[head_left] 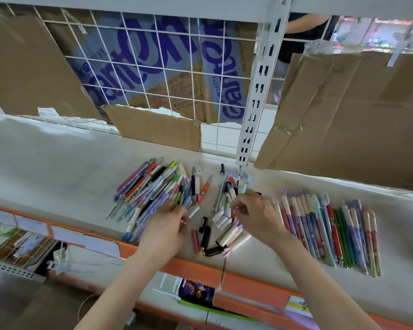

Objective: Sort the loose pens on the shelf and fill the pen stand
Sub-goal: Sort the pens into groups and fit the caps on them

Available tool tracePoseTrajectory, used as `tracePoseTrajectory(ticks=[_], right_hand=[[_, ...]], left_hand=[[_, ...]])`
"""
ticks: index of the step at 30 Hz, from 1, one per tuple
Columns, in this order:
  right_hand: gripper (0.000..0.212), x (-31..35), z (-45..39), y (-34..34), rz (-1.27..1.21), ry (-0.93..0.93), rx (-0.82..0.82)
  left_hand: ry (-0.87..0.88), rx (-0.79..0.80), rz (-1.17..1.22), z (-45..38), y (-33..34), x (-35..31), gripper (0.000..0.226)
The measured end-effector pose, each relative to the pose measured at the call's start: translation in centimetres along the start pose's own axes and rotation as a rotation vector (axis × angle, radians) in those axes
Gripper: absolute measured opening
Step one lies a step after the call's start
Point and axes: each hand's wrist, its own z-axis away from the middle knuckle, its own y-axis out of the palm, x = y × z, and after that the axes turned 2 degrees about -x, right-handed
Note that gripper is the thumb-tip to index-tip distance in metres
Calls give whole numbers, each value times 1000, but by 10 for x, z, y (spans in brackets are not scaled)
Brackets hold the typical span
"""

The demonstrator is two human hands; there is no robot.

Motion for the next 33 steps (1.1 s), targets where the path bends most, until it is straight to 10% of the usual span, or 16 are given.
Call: tracePoseTrajectory(ticks=[6, 18, 33], right_hand=[[11, 0, -7, 5, -58, 22, 18], [14, 18, -14, 19, -121, -130, 145], [39, 29, -9, 22, 129, -304, 483]], left_hand=[[103, 103, -110, 4, 17, -19, 31], [4, -71, 154, -29, 0, -4, 15], [-108, -6, -294, -113, 15, -7, 38]])
